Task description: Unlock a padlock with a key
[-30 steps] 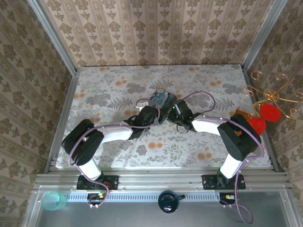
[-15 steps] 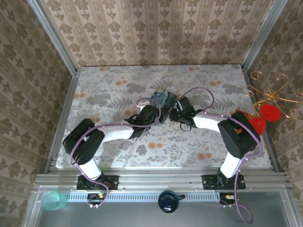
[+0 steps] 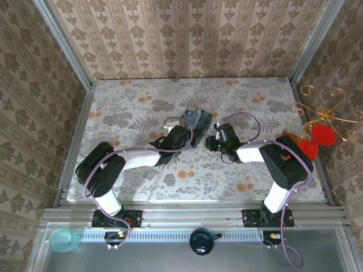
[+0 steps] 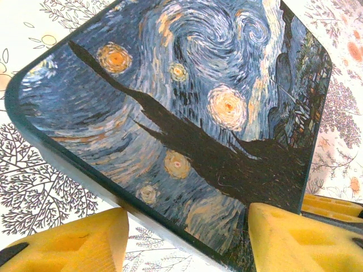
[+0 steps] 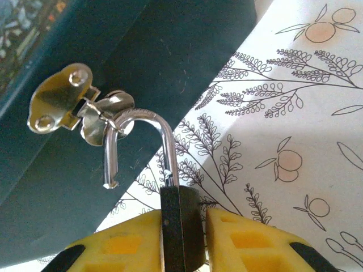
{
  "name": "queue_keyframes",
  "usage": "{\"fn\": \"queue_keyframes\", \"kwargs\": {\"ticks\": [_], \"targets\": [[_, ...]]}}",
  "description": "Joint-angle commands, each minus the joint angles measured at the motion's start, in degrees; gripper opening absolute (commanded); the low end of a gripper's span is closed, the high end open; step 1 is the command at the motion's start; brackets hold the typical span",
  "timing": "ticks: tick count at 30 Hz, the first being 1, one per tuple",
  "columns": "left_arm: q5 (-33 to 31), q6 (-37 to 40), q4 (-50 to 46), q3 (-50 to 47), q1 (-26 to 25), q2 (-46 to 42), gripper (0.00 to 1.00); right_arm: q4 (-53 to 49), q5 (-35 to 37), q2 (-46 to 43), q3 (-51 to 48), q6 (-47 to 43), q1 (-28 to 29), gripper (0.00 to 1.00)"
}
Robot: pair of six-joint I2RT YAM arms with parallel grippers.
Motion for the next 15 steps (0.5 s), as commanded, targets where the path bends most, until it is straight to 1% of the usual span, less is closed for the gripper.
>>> {"fn": "queue_keyframes", "kwargs": {"ticks": [1, 3, 9, 12, 15], "targets": [[-0.62, 1.64, -9.84, -0.85, 0.37, 2.85, 0.57, 5.5, -0.75, -0.47, -1.07, -2.45, -0.4, 0.24], [-0.63, 1.64, -10.04, -0.77, 0.41, 2.81, 0.57, 6.17, -0.82, -0.58, -1.57, -2.32, -0.48, 0.2], [-0.6, 1.64, -10.1, -0.78, 0.47, 2.91, 0.57, 8.99, -0.49, -1.83, -4.13, -0.22, -0.57, 0.2], [-0.44, 1.65, -10.07, -0.77, 0.47, 2.94, 0.57, 10.64, -0.03, -2.46, -5.18, 0.95, -0.64, 0.12], [-0.38, 1.78, -10.15, -0.67, 0.47, 3.0, 0.57, 12.77, -0.55, -2.8, -5.47, 2.69, -0.75, 0.08]]}}
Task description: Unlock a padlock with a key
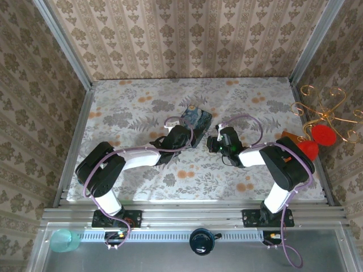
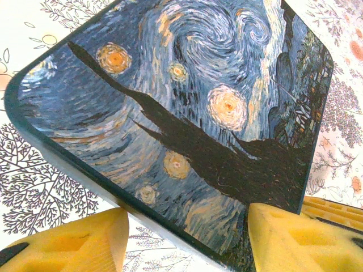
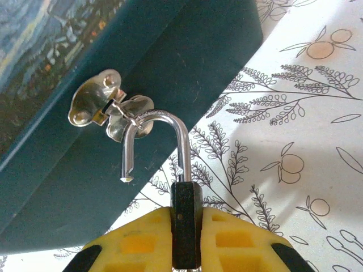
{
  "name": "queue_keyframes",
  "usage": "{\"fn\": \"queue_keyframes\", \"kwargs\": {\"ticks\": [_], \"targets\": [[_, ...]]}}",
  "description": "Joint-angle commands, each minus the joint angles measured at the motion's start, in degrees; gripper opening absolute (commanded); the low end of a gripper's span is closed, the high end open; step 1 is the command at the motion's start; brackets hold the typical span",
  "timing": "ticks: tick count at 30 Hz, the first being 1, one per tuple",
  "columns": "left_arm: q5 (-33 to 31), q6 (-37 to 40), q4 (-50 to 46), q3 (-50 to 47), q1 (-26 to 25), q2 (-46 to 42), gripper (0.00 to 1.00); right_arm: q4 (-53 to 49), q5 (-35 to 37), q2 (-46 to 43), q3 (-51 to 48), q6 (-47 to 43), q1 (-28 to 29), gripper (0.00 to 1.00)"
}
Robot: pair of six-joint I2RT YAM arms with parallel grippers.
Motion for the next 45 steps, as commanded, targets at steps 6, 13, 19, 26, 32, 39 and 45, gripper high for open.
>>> {"fn": "queue_keyframes", "kwargs": {"ticks": [6, 13, 19, 26, 32, 39, 45], "targets": [[0.0, 1.8, -9.15, -1.04, 0.43, 3.03, 0.57, 3.95, -0.36, -1.33, 1.7, 6.28, -0.49, 0.0], [0.76, 1.62, -8.44, -0.4, -0.08, 3.47, 0.57, 7.22, 6.4, 1.12, 1.71, 19.9, 0.92, 0.0], [1.02, 1.37, -8.89, 0.62, -0.69, 3.93, 0.57, 8.5, 13.03, 2.72, 2.89, 26.19, 3.91, 0.0], [1.37, 0.74, -8.09, 0.89, -0.97, 4.71, 0.56, 8.49, 17.05, 3.57, 4.19, 31.18, 4.33, 0.0], [1.79, 0.51, -7.81, 1.72, -1.45, 5.22, 0.56, 6.05, 20.08, 4.76, 6.58, 34.96, 5.56, 0.0], [1.91, 0.34, -7.87, 1.87, -1.5, 5.34, 0.56, 0.51, 20.71, 4.88, 10.08, 33.81, 5.87, 0.0], [1.69, 0.74, -8.34, 1.89, -0.88, 4.99, 0.57, -1.43, 18.13, 3.56, 8.51, 33.71, 1.52, 0.0]]}}
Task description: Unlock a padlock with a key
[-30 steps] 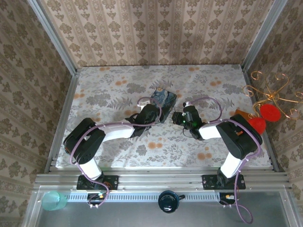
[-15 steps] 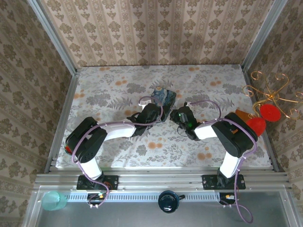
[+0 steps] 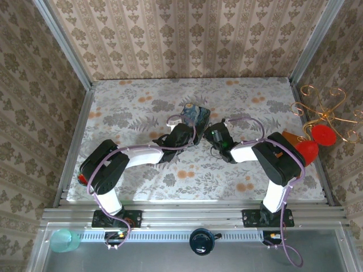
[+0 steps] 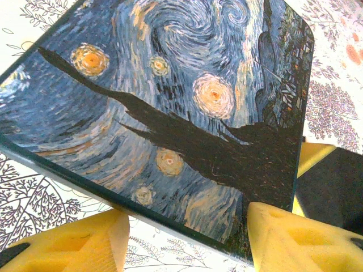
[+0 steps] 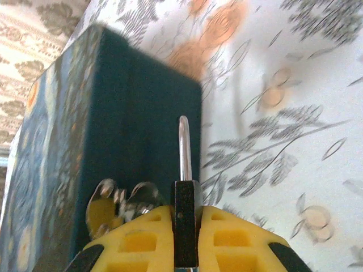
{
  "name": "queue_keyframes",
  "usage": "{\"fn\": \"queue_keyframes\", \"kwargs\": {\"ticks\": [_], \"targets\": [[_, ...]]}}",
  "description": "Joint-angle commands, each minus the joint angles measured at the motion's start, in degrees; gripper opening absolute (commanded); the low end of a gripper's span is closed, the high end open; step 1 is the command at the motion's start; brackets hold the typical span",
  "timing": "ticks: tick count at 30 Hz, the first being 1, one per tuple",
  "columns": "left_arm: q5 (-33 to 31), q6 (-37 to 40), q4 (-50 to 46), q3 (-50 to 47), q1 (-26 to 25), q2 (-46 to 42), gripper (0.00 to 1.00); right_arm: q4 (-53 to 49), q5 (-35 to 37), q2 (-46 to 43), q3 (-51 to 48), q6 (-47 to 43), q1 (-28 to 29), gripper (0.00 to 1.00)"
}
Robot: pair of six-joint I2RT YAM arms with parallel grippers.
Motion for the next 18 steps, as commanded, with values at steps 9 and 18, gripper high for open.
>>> {"fn": "queue_keyframes", "kwargs": {"ticks": [9, 18], "targets": [[2.94, 2.44, -7.11, -2.34, 0.72, -0.29, 0.58, -15.25, -2.36, -5.12, 2.35, -5.94, -2.76, 0.0], [8.53, 15.2, -2.8, -7.2, 4.25, -8.83, 0.65, -23.62, -10.56, -9.28, -1.69, -11.69, -5.62, 0.19]]}}
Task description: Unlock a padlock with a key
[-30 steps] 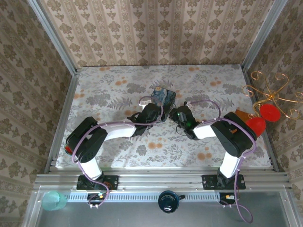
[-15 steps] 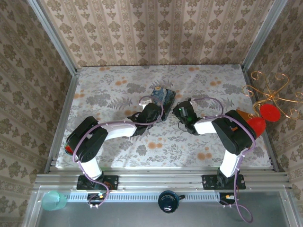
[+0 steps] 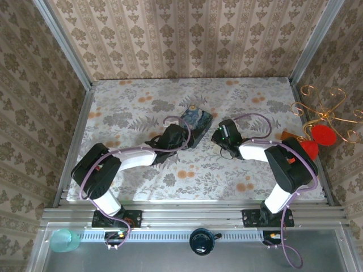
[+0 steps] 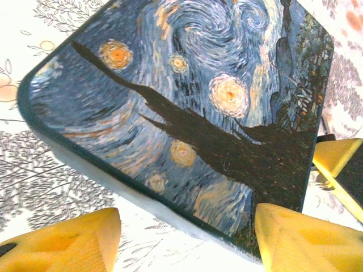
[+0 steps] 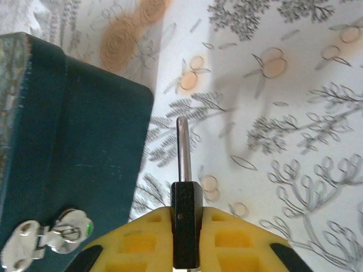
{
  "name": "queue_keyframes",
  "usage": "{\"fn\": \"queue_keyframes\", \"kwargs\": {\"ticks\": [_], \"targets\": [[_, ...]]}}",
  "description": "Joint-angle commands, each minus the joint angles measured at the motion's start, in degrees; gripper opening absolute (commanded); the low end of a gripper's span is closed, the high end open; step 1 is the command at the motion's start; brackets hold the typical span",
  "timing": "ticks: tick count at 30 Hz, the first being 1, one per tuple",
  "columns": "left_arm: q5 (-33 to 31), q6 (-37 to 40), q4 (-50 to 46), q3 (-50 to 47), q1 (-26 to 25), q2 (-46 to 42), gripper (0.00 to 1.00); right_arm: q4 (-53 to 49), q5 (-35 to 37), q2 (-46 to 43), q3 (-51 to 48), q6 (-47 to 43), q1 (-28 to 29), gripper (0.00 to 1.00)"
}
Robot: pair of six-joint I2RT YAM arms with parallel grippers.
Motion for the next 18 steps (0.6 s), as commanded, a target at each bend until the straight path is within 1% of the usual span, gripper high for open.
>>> {"fn": "queue_keyframes", "kwargs": {"ticks": [1, 3, 6, 8, 10, 11, 12, 14, 16, 17, 18], "targets": [[2.87, 6.94, -2.14, -2.39, 1.81, -3.61, 0.65, -4.7, -2.58, -2.09, -1.98, -4.38, -1.12, 0.24], [3.29, 8.57, -1.98, -3.9, 3.27, -5.56, 0.65, -5.78, -2.55, -2.61, -1.86, -6.64, -1.4, 0.31], [3.56, 11.63, -3.17, -5.92, 5.93, -9.3, 0.66, -10.3, -1.86, -3.53, 0.23, -11.48, -1.53, 0.42], [2.86, 14.12, -5.03, -6.67, 7.65, -12.03, 0.67, -12.17, -1.0, -4.49, 1.1, -15.06, -1.53, 0.46], [0.69, 16.74, -8.04, -7.01, 9.57, -14.93, 0.68, -13.52, 0.52, -5.64, 1.64, -19.86, -1.53, 0.47], [-0.79, 18.28, -9.51, -7.21, 10.79, -16.4, 0.69, -14.57, 1.74, -6.25, 2.08, -22.77, -1.53, 0.47], [-2.52, 20.15, -10.61, -7.52, 11.86, -17.85, 0.78, -15.05, 2.8, -7.0, 2.21, -26.13, -1.53, 0.48], [-7.47, 24.4, -11.57, -8.37, 13.45, -20.39, 0.86, -15.19, 3.95, -8.7, 2.23, -32.65, -1.53, 0.51], [-12.93, 29.07, -11.1, -9.39, 15.02, -22.22, 0.87, -13.71, 4.54, -11.03, 1.34, -39.23, -1.53, 0.55], [-15.34, 31.68, -10.69, -9.74, 16.08, -22.8, 0.87, -12.23, 5.5, -12.17, 0.43, -39.72, -1.84, 0.56], [-17.63, 34.17, -10.18, -10.02, 17.26, -23.18, 0.88, -9.6, 3.12, -13.16, -0.9, -39.84, -3.25, 0.59]]}}
